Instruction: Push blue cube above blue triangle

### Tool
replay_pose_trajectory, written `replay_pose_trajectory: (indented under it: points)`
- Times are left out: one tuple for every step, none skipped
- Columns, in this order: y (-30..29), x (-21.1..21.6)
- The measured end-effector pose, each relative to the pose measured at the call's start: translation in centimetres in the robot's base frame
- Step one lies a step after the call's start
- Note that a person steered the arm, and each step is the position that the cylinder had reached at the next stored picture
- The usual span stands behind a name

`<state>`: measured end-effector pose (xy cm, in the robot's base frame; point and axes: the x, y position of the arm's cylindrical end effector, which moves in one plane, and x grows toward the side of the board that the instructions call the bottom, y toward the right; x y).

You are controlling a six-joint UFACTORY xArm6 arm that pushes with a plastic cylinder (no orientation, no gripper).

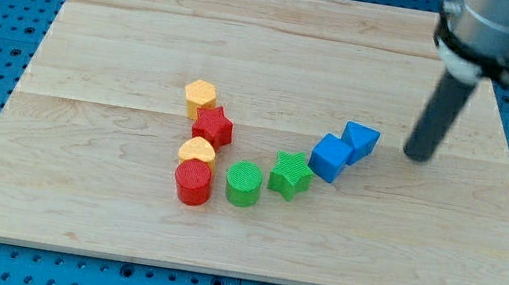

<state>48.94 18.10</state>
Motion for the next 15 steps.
replay_pose_trajectory:
  points:
    - [-3.2,6.6]
    - [-9.9,2.1]
    - [-10.1,-5.5]
    - [-10.1,-12.5]
    - [-13.4,-17.7]
    - [-9.2,-18.2]
    - [-7.6,-17.3]
    - [-8.7,-13.9]
    - [-13.4,-14.8]
    - [-19.4,-14.9]
    - [-21.3,-13.4]
    - [-24.8,-11.4]
    - [-33.0,-12.3]
    - [-26.9,-13.7]
    - [-17.5,-13.7]
